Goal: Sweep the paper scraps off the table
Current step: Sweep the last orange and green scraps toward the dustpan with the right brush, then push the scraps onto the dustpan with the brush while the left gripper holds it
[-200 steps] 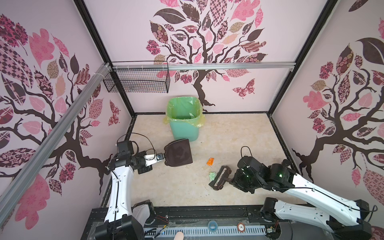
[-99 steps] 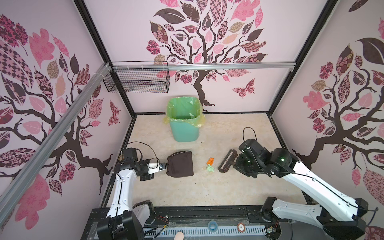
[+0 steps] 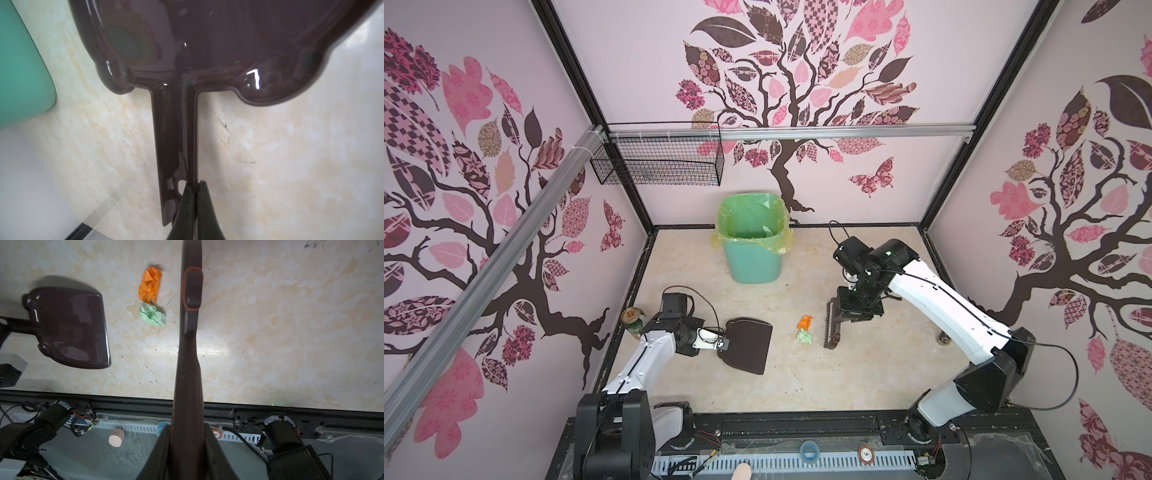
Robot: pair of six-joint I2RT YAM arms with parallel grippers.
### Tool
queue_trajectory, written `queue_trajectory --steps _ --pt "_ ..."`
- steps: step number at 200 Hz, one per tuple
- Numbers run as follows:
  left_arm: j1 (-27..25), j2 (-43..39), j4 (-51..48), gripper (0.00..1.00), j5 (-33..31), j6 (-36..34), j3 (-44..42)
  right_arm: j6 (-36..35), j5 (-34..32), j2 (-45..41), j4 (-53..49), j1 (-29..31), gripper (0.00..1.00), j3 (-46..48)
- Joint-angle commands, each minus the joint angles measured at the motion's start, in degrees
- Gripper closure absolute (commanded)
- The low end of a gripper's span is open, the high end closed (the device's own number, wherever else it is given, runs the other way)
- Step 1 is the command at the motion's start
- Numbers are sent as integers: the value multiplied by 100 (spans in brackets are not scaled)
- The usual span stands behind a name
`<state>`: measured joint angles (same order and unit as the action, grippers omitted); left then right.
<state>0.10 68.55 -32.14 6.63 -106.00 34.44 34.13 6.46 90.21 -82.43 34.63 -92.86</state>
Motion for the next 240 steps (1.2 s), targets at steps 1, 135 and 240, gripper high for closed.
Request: queue_trajectory --steps 1,135,240 --pt "-300 131 324 100 -528 295 207 -601 106 280 -249 -79 100 35" --pt "-1284 453 -159 100 -697 2346 916 -1139 1288 1288 -233 -71 100 -911" --pt "-1583 419 -103 100 -786 2519 686 -893 1946 1826 -221 113 100 -2110"
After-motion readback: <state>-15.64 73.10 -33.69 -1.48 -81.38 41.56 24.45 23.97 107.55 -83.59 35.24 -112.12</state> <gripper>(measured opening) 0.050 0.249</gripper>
